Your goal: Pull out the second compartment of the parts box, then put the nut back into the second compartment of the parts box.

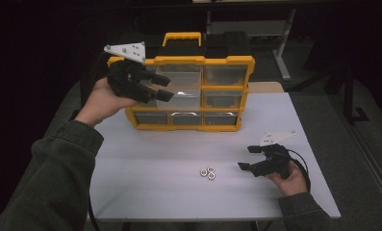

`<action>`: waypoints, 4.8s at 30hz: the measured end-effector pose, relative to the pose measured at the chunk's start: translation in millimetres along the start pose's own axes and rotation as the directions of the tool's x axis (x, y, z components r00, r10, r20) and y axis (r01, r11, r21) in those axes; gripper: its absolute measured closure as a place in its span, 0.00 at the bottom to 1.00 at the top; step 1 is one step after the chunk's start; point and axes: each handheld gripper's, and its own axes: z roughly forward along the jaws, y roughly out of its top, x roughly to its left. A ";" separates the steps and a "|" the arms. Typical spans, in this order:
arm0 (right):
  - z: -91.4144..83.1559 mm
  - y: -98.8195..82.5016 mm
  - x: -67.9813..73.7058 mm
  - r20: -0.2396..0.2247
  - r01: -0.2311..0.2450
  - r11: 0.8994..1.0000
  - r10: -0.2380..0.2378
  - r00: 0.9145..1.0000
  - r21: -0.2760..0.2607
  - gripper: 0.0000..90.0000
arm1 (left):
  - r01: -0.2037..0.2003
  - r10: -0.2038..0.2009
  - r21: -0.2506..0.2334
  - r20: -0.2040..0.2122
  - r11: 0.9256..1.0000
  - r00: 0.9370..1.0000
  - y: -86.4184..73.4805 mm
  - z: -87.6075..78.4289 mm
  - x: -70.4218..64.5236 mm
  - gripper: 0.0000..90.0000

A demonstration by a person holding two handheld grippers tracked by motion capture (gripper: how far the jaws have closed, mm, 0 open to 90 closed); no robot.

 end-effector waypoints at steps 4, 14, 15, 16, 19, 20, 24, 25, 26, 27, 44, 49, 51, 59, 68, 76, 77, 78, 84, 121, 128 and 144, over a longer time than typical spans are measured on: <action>1.5 0.4 0.9 0.003 0.000 1.000 0.000 1.000 0.007 0.25 | 0.000 0.000 -0.027 -0.011 1.000 1.000 -2.2 -8.9 -7.5 0.50; 3.5 0.6 0.5 0.009 -0.007 1.000 0.007 1.000 0.017 0.25 | 0.041 -0.041 -0.081 -0.004 0.996 0.999 -30.2 -25.0 -9.4 0.49; 3.6 0.4 0.0 0.009 -0.006 1.000 0.006 1.000 0.017 0.25 | 0.044 -0.045 -0.083 -0.007 0.996 0.999 -32.6 -26.5 -9.4 0.49; 3.6 0.6 0.0 0.010 -0.012 1.000 0.011 1.000 0.017 0.25 | 0.045 -0.046 -0.088 -0.015 0.995 0.999 -34.9 -28.1 -9.1 0.48; 4.5 0.3 -1.2 0.008 -0.016 1.000 0.016 1.000 0.020 0.25 | 0.060 -0.062 -0.095 -0.015 0.994 0.998 -41.8 -31.4 -10.0 0.43; 4.9 0.1 -1.3 0.009 -0.017 1.000 0.017 1.000 0.023 0.25 | 0.055 -0.057 -0.095 -0.022 0.994 0.998 -44.5 -32.2 -10.8 0.43; 4.8 0.2 -1.0 0.009 -0.016 1.000 0.016 1.000 0.024 0.25 | 0.074 -0.078 -0.099 -0.038 0.992 0.996 -56.8 -33.2 -12.2 0.42; 4.6 0.1 -1.3 0.010 -0.011 1.000 0.011 1.000 0.021 0.25 | 0.082 -0.086 -0.096 -0.040 0.992 0.995 -59.8 -33.4 -12.7 0.41; 4.3 0.3 -1.1 0.011 -0.011 1.000 0.011 1.000 0.018 0.25 | 0.084 -0.089 -0.096 -0.046 0.992 0.995 -62.5 -34.0 -13.3 0.41; 4.0 0.3 -1.1 0.012 -0.009 1.000 0.009 1.000 0.016 0.25 | 0.087 -0.093 -0.100 -0.048 0.991 0.995 -64.9 -34.4 -13.9 0.41; 1.7 -1.2 1.3 0.011 -0.004 1.000 0.003 1.000 0.013 0.24 | 0.146 -0.152 -0.088 -0.065 0.985 0.986 -108.0 -27.4 -29.9 0.38; 1.7 -1.4 1.3 0.010 -0.010 1.000 0.010 1.000 0.016 0.24 | 0.159 -0.165 -0.083 -0.071 0.984 0.984 -121.6 -19.5 -35.2 0.37; 1.8 -1.7 1.1 0.010 -0.015 1.000 0.015 1.000 0.022 0.24 | 0.159 -0.165 -0.079 -0.076 0.984 0.983 -127.0 -15.8 -38.6 0.36; 1.0 -2.5 1.8 0.014 -0.007 1.000 0.007 1.000 0.014 0.24 | 0.180 -0.184 -0.064 -0.073 0.982 0.980 -148.8 0.0 -46.0 0.35; 1.3 -1.4 0.7 0.008 -0.007 1.000 0.007 1.000 0.018 0.24 | 0.242 -0.249 -0.074 -0.113 0.967 0.962 -163.5 1.4 -47.5 0.34; 3.0 0.5 5.0 -0.003 0.014 0.999 -0.014 1.000 0.033 0.20 | 0.241 -0.256 -0.106 -0.167 0.965 0.952 -172.7 4.7 -58.6 0.29; 3.1 0.6 5.2 -0.002 0.013 0.999 -0.013 1.000 0.033 0.19 | 0.239 -0.255 -0.109 -0.171 0.965 0.952 -174.1 5.4 -60.2 0.30; 3.7 0.7 5.2 -0.005 0.014 0.999 -0.014 1.000 0.032 0.19 | 0.249 -0.264 -0.108 -0.166 0.963 0.950 -175.4 6.0 -61.4 0.30; 8.4 2.8 8.5 -0.010 0.015 0.998 -0.015 1.000 0.053 0.19 | 0.273 -0.296 -0.146 -0.172 0.951 0.939 -187.5 9.1 -65.2 0.29; 48.1 50.2 27.5 -0.132 0.119 0.987 -0.104 0.986 0.110 0.33 | 0.311 -0.340 -0.156 -0.233 0.938 0.911 -233.2 21.8 -73.5 0.26; 64.5 44.9 27.4 -0.121 0.138 0.978 -0.119 0.985 0.157 0.45 | 0.317 -0.347 -0.158 -0.217 0.935 0.912 -235.0 22.4 -73.3 0.26; 91.5 33.5 38.2 -0.098 0.249 0.941 -0.233 0.968 0.228 0.54 | 0.301 -0.324 -0.146 -0.168 0.942 0.931 -230.0 28.8 -76.2 0.24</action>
